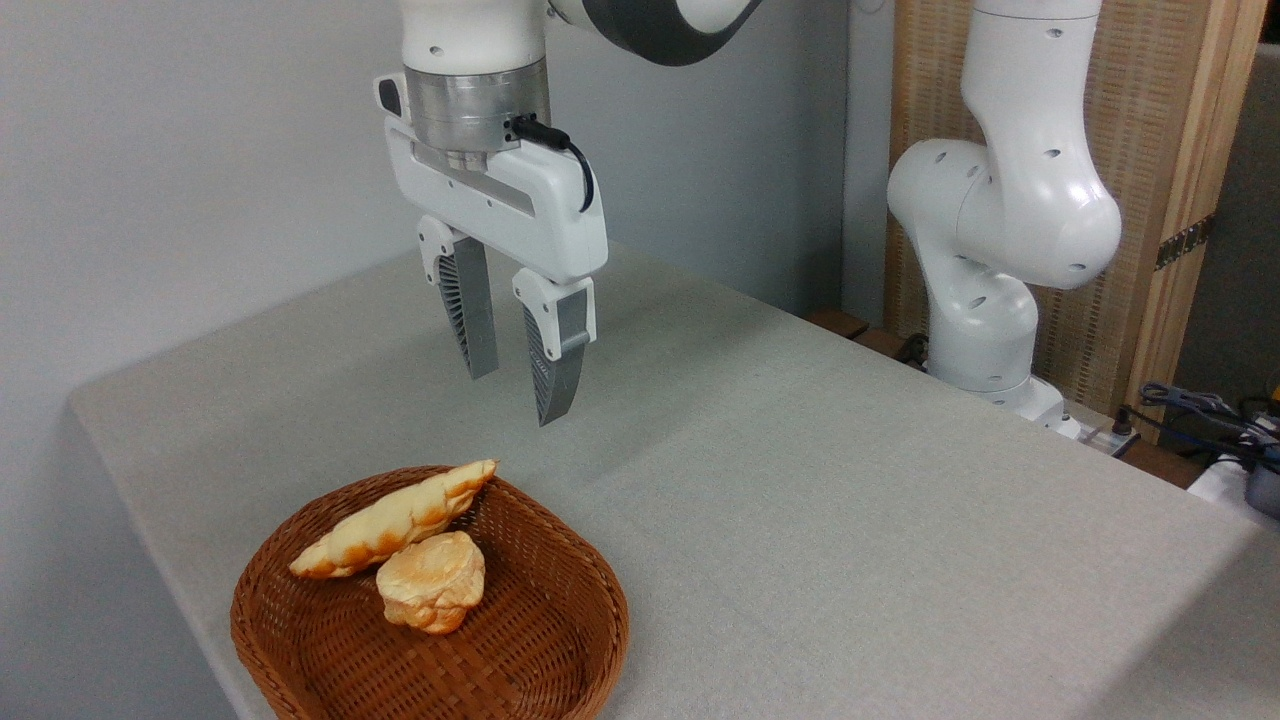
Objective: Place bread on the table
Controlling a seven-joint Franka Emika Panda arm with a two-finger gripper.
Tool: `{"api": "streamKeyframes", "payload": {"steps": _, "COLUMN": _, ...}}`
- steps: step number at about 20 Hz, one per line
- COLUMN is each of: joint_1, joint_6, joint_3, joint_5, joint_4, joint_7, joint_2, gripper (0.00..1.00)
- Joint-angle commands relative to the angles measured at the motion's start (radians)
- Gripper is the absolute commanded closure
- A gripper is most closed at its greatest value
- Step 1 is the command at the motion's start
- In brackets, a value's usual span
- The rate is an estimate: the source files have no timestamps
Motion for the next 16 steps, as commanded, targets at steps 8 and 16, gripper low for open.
{"api": "streamKeyframes", "payload": {"steps": 8, "joint_1": 0.01, "joint_6": -0.01, "joint_3": -0.007, "joint_5": -0.01, "joint_4": 0.018, "joint_7": -0.008, "joint_2": 0.008, "gripper": 0.0}}
{"api": "streamKeyframes", "payload": {"steps": 16, "joint_1": 0.013, "joint_6": 0.159, "joint_3": -0.001, "joint_5": -0.009, "joint_4": 0.002, "joint_7": 0.0, "joint_2": 0.037, "gripper": 0.0}}
